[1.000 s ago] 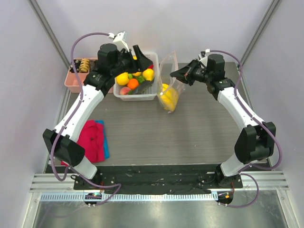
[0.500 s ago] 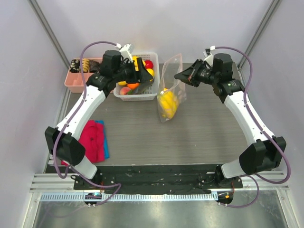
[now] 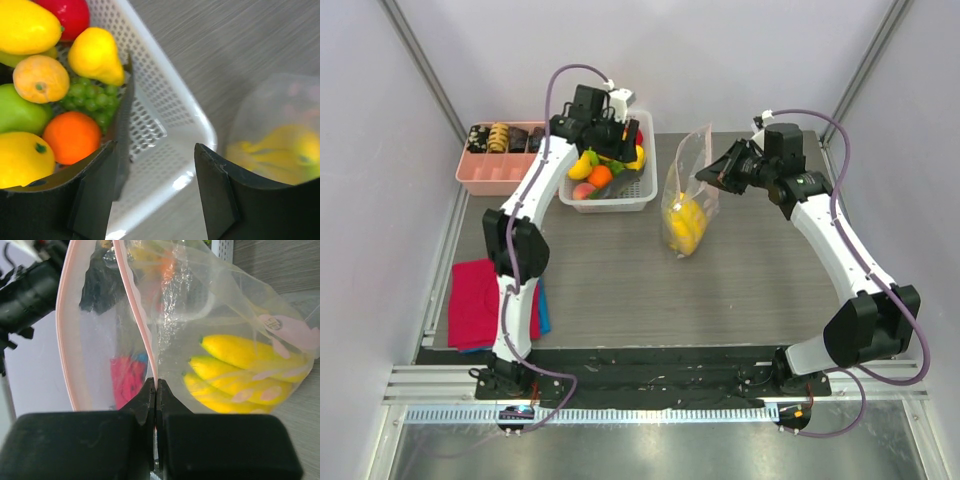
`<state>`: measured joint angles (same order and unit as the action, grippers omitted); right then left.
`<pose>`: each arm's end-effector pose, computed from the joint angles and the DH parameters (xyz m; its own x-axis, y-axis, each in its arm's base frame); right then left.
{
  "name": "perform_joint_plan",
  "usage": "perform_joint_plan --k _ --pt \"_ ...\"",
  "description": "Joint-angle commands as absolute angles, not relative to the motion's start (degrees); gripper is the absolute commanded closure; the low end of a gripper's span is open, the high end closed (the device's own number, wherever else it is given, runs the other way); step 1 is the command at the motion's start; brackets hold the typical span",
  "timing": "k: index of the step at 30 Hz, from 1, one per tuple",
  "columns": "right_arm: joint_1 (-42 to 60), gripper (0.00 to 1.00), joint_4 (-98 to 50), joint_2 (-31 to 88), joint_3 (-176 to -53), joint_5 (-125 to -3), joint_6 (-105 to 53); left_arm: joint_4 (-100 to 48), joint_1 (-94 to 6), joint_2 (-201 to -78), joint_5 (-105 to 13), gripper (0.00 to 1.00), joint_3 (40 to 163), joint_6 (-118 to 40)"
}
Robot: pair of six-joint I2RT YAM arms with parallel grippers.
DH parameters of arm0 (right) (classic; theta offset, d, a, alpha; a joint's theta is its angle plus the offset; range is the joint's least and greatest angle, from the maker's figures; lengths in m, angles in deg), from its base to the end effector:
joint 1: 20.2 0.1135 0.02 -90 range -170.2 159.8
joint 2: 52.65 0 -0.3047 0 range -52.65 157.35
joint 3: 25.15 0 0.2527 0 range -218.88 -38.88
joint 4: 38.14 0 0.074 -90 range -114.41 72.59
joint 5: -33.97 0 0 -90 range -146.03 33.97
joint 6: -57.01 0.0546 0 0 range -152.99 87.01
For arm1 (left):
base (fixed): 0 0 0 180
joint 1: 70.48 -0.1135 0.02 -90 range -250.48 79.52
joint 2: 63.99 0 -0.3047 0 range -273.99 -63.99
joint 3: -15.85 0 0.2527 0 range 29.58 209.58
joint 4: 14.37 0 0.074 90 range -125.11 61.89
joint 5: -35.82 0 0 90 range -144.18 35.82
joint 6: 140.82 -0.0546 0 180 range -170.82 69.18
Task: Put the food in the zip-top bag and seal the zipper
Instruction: Pick up the fake fish from the bin.
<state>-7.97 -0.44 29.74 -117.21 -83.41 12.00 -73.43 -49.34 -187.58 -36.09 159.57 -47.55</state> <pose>0.3239 0.0959 0.4004 -0.7383 0.4823 -0.4715 -0.0889 0.6233 0.7769 0.4824 -0.2047 0.3752 -0.6175 0.1806 -0.7655 0.5338 0.8111 -0.2392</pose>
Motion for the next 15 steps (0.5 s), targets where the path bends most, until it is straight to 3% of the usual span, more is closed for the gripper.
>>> perform_joint_plan --k 1,6,15 --pt "-8.16 0.99 -0.15 28.38 -118.07 -80.9 8.93 -80.06 -48.95 -194.05 -43.35 0.36 166.16 -60.2" --pt "-8.24 0.99 0.2 28.65 -118.33 -80.82 8.58 -76.89 -47.72 -197.4 -48.72 0.39 164.23 -64.97" --pt "-8.16 0.99 0.29 30.49 -119.56 -81.34 8.49 -73.99 -46.67 -202.23 -47.58 0.43 163.88 -68.39"
